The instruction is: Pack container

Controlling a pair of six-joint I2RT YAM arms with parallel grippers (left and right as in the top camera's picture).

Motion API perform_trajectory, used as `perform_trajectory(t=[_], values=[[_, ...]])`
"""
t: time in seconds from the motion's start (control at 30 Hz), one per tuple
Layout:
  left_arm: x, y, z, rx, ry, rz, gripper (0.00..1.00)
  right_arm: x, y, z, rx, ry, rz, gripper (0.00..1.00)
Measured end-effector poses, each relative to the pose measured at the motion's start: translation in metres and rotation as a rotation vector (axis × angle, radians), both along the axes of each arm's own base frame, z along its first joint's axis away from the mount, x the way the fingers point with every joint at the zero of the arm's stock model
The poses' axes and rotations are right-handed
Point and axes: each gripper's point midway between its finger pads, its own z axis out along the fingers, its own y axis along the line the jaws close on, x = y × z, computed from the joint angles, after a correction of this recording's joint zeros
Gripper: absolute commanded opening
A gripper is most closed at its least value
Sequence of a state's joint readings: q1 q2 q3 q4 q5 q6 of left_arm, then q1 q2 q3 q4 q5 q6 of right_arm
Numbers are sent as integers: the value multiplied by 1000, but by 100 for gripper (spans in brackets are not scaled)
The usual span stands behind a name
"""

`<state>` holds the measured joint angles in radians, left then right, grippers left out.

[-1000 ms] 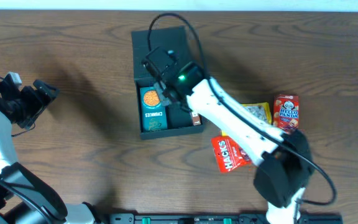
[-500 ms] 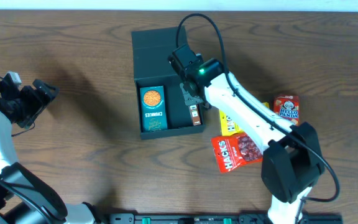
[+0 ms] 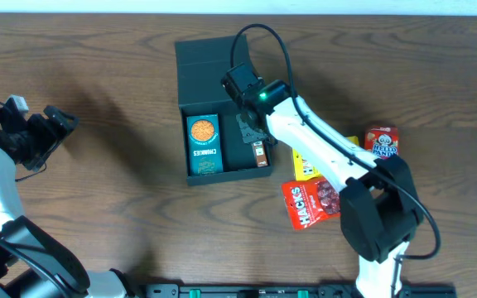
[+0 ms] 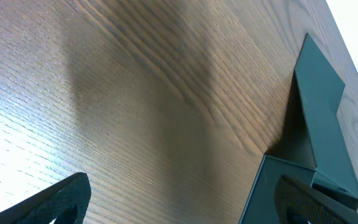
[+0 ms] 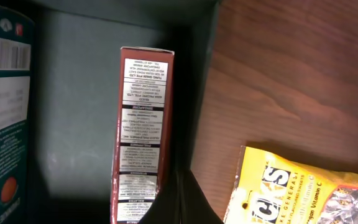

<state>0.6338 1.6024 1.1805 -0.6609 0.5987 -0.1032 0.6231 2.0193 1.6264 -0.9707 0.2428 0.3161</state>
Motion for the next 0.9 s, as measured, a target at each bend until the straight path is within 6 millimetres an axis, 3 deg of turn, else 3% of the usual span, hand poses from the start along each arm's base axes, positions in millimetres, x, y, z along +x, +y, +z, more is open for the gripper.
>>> perform_trajectory(t=[0.43, 0.9], values=[[0, 0, 0, 0, 0, 0, 95, -8, 16, -11, 70, 63, 32, 2], [-1, -1, -1, -4, 6, 0, 95, -8, 17, -10, 55, 47, 39, 1]])
